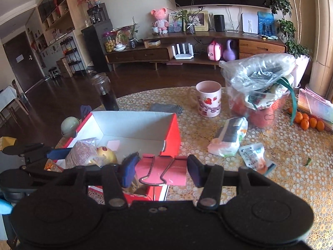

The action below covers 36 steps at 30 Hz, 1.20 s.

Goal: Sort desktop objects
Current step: 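Carry the binder clip with the right tool while the left tool carries the bread bag over the box, then open the right tool to drop the binder clip while the left tool drops the bread bag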

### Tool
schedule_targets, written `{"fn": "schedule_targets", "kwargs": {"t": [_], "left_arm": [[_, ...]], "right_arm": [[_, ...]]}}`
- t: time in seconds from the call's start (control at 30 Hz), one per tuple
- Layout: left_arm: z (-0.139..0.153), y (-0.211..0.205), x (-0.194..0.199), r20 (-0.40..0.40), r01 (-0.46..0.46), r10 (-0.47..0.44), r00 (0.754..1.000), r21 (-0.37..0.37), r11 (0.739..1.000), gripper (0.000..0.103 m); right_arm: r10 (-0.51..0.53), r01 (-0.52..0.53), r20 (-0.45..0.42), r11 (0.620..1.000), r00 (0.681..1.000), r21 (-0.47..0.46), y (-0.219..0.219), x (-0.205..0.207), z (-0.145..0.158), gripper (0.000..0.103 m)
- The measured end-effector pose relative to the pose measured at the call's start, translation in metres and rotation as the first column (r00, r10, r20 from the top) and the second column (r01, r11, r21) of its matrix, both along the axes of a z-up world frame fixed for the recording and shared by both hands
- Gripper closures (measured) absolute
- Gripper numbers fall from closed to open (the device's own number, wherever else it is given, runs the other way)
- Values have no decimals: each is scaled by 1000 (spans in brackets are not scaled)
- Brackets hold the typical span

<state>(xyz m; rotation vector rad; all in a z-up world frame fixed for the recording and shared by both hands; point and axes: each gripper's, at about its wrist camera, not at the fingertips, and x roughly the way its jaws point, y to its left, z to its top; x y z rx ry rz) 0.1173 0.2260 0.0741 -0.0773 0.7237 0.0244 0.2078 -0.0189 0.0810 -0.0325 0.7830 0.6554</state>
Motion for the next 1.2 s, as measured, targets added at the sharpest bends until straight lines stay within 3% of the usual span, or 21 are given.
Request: {"fn": "schedule_targets", "kwargs": {"t": [0.27,0.4,0.5,0.83,1.2], "left_arm": [[0,59,28,-10,-63,64,998,59,996,37],[-8,76,50,-24,-86,90,996,124,989,37],[-18,89,66,-54,-101,108,993,112,989,37],[-57,94,116,-126,-87,112,986,190,978,37],[-90,92,144,-232,-15,65,971,209,978,36]], "right_arm": [[51,-51,5,998,999,-31,54,9,-7,51],[78,-77,7,996,997,-41,76,15,-15,51],[88,-88,2,995,996,-55,92,20,-23,51],[98,-96,8,987,995,-131,133,35,-63,51],[148,-148,-16,971,989,-190,160,41,-94,51]]}}
